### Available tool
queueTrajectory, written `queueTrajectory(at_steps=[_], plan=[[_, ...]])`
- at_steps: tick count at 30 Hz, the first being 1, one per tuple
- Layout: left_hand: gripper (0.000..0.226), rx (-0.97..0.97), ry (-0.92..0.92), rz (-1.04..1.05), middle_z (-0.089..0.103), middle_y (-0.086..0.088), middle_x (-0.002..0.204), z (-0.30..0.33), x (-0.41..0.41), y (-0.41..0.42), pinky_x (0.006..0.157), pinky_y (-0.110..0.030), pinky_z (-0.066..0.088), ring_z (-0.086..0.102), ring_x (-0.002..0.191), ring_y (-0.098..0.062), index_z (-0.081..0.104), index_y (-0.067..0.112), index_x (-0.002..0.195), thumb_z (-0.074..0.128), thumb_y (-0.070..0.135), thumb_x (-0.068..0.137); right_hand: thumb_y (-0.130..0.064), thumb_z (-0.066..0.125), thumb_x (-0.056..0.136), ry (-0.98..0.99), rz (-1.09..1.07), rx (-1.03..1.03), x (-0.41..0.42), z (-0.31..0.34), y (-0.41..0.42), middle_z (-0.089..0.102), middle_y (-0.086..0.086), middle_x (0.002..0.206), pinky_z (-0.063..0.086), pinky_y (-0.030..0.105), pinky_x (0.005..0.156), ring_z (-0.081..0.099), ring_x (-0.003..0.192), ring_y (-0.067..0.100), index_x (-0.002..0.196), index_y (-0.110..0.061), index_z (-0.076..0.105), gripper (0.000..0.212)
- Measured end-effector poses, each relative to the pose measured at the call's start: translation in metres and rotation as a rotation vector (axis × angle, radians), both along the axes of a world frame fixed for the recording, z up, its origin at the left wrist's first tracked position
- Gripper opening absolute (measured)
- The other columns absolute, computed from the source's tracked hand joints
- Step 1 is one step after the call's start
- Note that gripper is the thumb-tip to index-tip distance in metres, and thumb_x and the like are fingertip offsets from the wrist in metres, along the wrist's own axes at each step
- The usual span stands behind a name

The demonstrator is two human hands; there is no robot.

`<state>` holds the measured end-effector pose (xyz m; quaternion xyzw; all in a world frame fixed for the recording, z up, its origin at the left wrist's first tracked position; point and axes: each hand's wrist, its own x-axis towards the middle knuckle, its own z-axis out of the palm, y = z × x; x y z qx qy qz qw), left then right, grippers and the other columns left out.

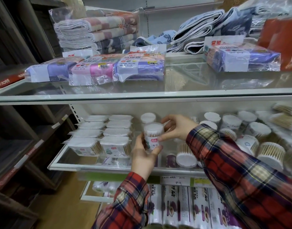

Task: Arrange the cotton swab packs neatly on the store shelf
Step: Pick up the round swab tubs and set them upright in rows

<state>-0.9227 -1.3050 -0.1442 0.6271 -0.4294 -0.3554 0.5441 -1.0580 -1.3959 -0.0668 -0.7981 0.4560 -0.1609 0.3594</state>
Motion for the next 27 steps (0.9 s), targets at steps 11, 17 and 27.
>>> queueTrajectory(at_steps=[11, 17, 27], plan=[[0.072, 0.087, -0.188, 0.010, 0.050, 0.001, 0.131, 0.003, -0.004, -0.006, 0.086, -0.011, 0.030, 0.040, 0.105, -0.003, 0.029, 0.015, 0.144, 0.070, 0.017, 0.085, -0.028, 0.085, 0.063, 0.154, -0.080, -0.101, 0.024, -0.017, -0.002, 0.066, -0.001, 0.089, 0.043, 0.019, 0.072, 0.061, 0.082, 0.013, 0.112, -0.013, 0.063, 0.055], [0.078, 0.166, -0.244, 0.044, 0.048, -0.012, 0.141, 0.003, 0.001, -0.017, 0.104, -0.032, 0.035, 0.047, 0.128, -0.027, 0.020, 0.011, 0.147, 0.069, 0.021, 0.086, -0.033, 0.082, 0.064, 0.234, -0.118, -0.185, 0.036, -0.024, -0.007, 0.067, 0.006, 0.107, 0.051, 0.032, 0.088, 0.062, 0.101, 0.023, 0.114, -0.014, 0.060, 0.058], [0.073, 0.205, -0.202, 0.095, 0.047, -0.011, 0.135, -0.003, 0.002, -0.034, 0.104, -0.035, 0.035, 0.047, 0.124, -0.028, 0.016, 0.010, 0.145, 0.061, 0.009, 0.087, -0.040, 0.082, 0.064, 0.234, -0.147, -0.243, 0.045, -0.028, -0.007, 0.067, 0.009, 0.108, 0.049, 0.033, 0.086, 0.061, 0.101, 0.025, 0.122, -0.016, 0.055, 0.069]])
